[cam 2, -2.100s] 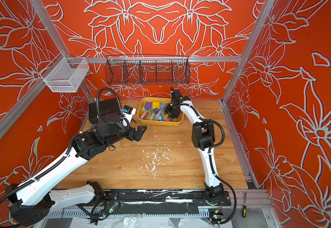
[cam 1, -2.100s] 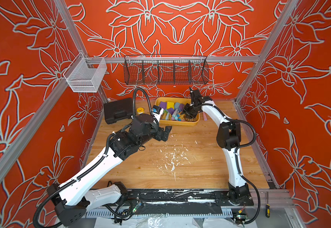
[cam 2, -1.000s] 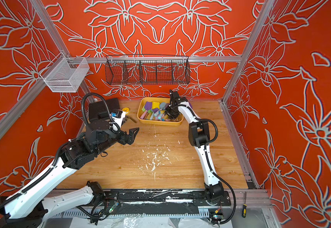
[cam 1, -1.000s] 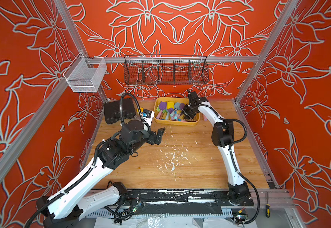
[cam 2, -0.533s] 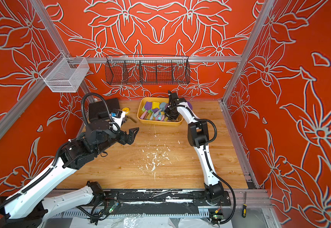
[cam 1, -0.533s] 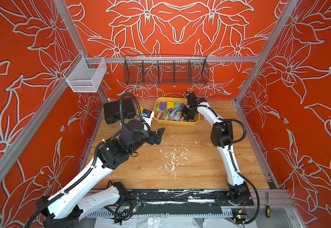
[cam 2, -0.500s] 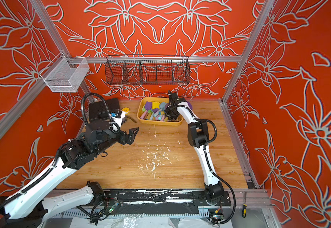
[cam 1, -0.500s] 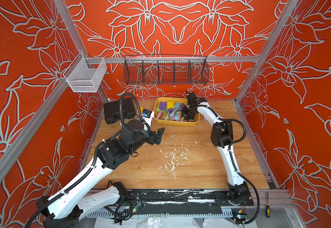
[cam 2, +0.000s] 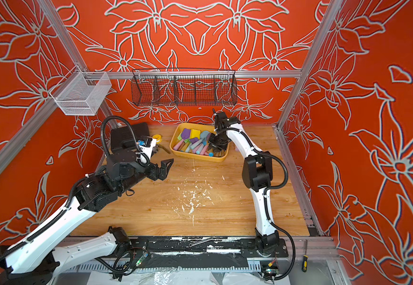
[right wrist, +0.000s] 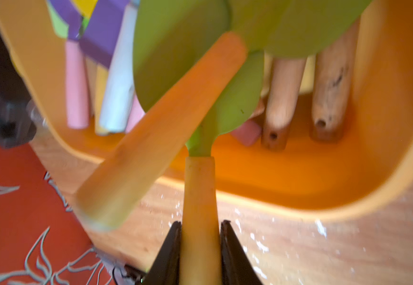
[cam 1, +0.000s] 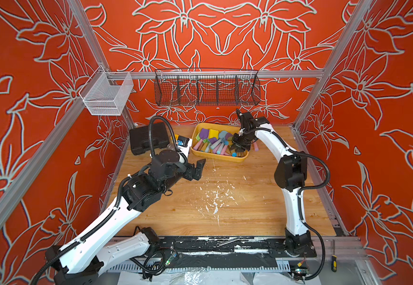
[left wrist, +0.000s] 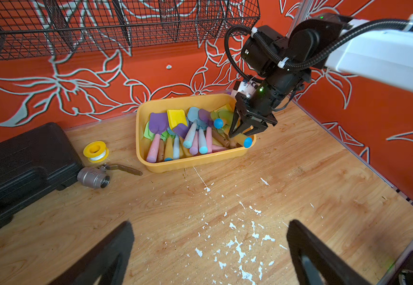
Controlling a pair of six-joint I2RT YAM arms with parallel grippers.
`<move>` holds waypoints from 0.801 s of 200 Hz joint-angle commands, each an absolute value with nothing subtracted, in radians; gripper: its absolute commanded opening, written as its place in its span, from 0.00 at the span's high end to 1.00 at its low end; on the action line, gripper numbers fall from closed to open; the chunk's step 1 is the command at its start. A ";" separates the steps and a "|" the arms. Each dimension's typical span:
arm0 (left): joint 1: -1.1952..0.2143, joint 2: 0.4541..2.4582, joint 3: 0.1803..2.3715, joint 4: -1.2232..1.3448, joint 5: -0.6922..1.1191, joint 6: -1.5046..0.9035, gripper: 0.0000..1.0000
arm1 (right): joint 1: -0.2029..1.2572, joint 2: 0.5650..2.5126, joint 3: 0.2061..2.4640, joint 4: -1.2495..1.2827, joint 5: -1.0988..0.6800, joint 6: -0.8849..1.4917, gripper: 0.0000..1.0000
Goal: Take the shovel out of the storage box
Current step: Pick up the shovel from the storage box.
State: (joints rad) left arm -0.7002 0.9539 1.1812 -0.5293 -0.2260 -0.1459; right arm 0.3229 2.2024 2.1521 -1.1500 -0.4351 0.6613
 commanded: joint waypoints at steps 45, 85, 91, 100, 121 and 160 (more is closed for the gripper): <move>-0.696 0.979 1.192 -0.470 -0.184 -0.156 0.03 | 0.314 2.069 2.091 -1.236 -0.519 0.585 1.00; -0.696 1.015 1.190 -0.456 -0.175 -0.155 0.03 | 0.305 2.044 2.052 -1.227 -0.562 0.575 1.00; -0.696 1.015 1.190 -0.456 -0.175 -0.155 0.03 | 0.305 2.038 2.042 -1.209 -0.581 0.579 1.00; -0.696 1.017 1.190 -0.453 -0.173 -0.155 0.03 | 0.305 2.032 2.032 -1.177 -0.610 0.588 1.00; -0.696 1.022 1.189 -0.449 -0.172 -0.153 0.03 | 0.307 2.027 2.025 -1.100 -0.659 0.612 1.00; -0.696 1.034 1.191 -0.443 -0.172 -0.156 0.03 | 0.320 2.036 2.027 -0.966 -0.708 0.649 1.00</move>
